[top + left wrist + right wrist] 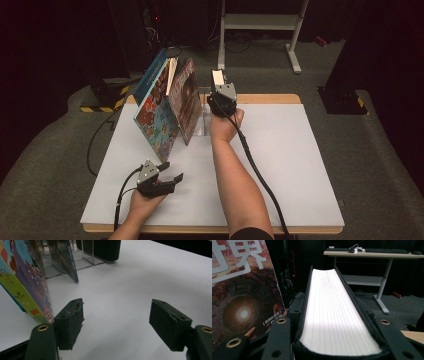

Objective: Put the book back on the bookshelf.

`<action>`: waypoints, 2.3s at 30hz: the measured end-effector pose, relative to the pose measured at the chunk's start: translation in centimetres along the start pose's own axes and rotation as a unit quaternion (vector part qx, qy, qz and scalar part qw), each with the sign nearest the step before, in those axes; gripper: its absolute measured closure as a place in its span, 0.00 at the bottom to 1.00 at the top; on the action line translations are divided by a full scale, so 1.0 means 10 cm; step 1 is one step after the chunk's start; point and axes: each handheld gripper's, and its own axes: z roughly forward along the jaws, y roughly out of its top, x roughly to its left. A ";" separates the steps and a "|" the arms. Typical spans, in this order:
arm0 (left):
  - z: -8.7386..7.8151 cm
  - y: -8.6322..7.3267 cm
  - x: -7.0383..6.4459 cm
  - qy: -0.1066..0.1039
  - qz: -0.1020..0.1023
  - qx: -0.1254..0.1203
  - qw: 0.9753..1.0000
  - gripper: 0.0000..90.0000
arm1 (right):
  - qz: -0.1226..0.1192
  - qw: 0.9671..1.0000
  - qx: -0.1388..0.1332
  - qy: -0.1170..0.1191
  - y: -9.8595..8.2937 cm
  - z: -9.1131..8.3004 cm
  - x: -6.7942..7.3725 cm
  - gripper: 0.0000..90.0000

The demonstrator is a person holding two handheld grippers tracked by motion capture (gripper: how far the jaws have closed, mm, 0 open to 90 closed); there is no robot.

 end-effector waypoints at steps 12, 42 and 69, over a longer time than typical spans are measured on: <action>0.00 0.00 0.00 0.000 -0.001 0.000 1.000 0.31 | -0.003 1.000 -0.006 -0.001 -0.03 0.02 0.00 0.59; 0.00 0.00 0.00 -0.001 0.000 0.000 1.000 0.31 | 0.005 1.000 -0.003 0.029 -0.06 0.01 -0.02 0.50; 0.01 0.00 -0.01 -0.001 0.001 0.002 1.000 0.31 | -0.001 0.997 0.004 0.075 -0.03 -0.09 -0.07 0.30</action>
